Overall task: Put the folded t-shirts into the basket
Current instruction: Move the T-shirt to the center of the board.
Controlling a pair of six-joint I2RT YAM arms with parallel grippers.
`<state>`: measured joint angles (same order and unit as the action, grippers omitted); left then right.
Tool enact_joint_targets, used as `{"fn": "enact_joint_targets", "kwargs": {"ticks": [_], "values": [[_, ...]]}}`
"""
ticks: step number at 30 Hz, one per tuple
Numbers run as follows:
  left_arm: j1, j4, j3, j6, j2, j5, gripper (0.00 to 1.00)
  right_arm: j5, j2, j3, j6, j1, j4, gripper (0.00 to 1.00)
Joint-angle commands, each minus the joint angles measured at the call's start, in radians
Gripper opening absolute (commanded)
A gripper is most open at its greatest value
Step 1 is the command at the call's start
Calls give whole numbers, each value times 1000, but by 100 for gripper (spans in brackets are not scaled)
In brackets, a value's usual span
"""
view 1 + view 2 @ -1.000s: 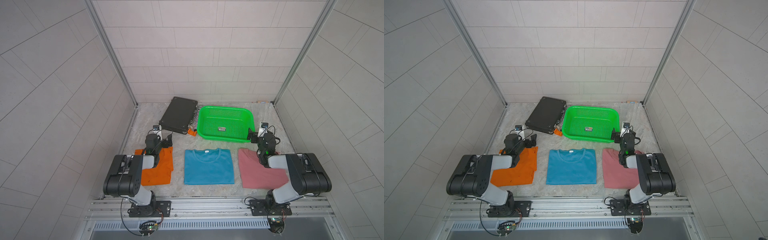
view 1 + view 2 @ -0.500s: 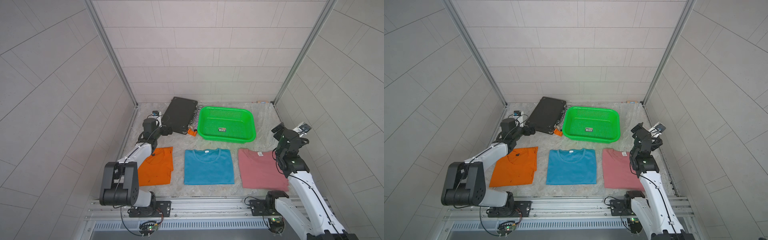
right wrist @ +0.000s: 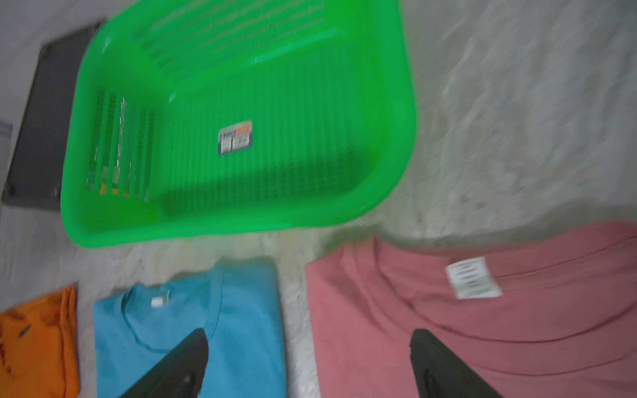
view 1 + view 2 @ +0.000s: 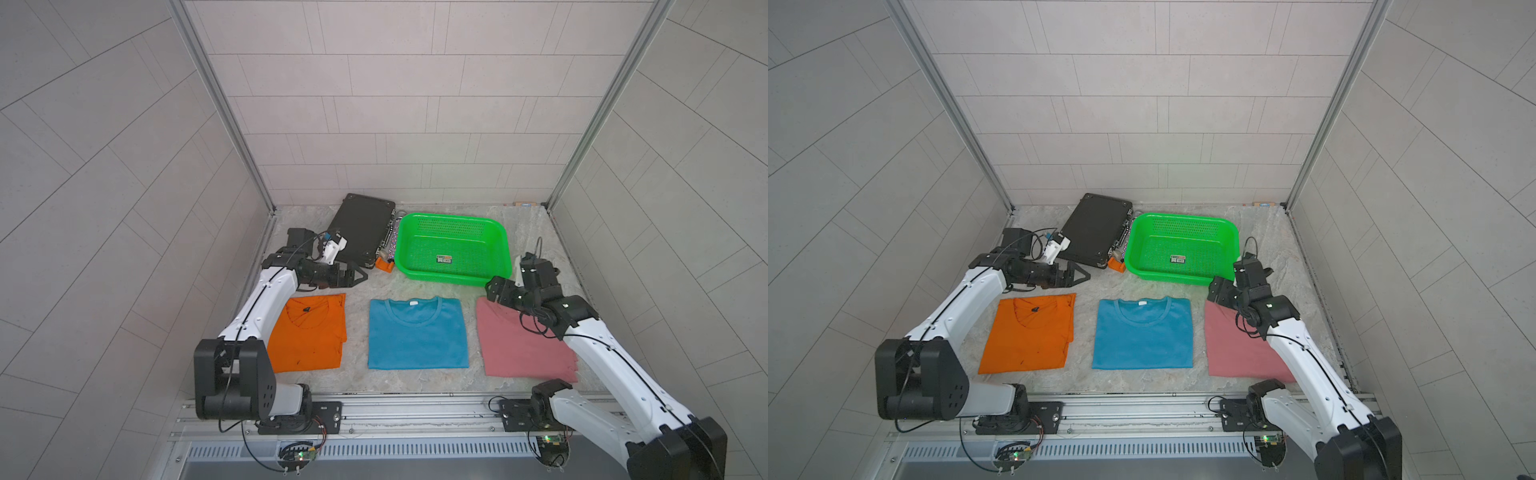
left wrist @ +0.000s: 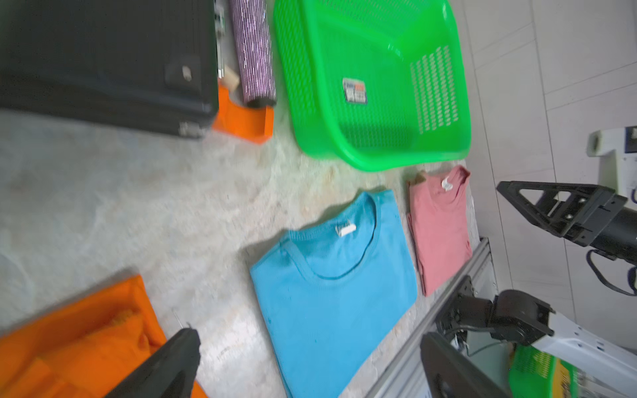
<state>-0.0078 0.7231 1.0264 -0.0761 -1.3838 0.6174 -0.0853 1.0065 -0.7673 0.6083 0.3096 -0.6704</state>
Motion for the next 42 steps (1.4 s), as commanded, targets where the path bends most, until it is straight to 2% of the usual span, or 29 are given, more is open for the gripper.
{"fn": "enact_joint_targets", "kwargs": {"ticks": [1,3,5,9,13,21,27,31,37,39,42], "values": [[-1,29,-75,34,51,70,100,-248,60,19,26,94,-35,90],[-1,-45,-145,83,52,121,100,-309,111,42,29,100,-15,86],[-3,-116,-203,118,40,124,100,-324,150,75,29,102,22,83],[-6,-152,-197,139,-7,96,100,-352,209,131,49,101,112,81],[-13,-196,-211,169,-60,118,100,-374,274,185,67,101,191,78],[-27,-181,-185,191,-194,140,100,-457,465,179,71,111,295,60],[-21,-129,-159,140,-191,110,100,-492,531,135,99,177,353,60],[-20,-118,-150,127,-176,70,100,-478,537,108,118,203,343,60],[-26,-119,-135,146,-217,-31,100,-347,394,115,84,202,152,67],[-42,-132,-131,149,-220,-66,98,-284,344,97,46,197,109,71],[-68,-149,-116,154,-233,-87,91,-203,343,47,0,198,117,72]]}}
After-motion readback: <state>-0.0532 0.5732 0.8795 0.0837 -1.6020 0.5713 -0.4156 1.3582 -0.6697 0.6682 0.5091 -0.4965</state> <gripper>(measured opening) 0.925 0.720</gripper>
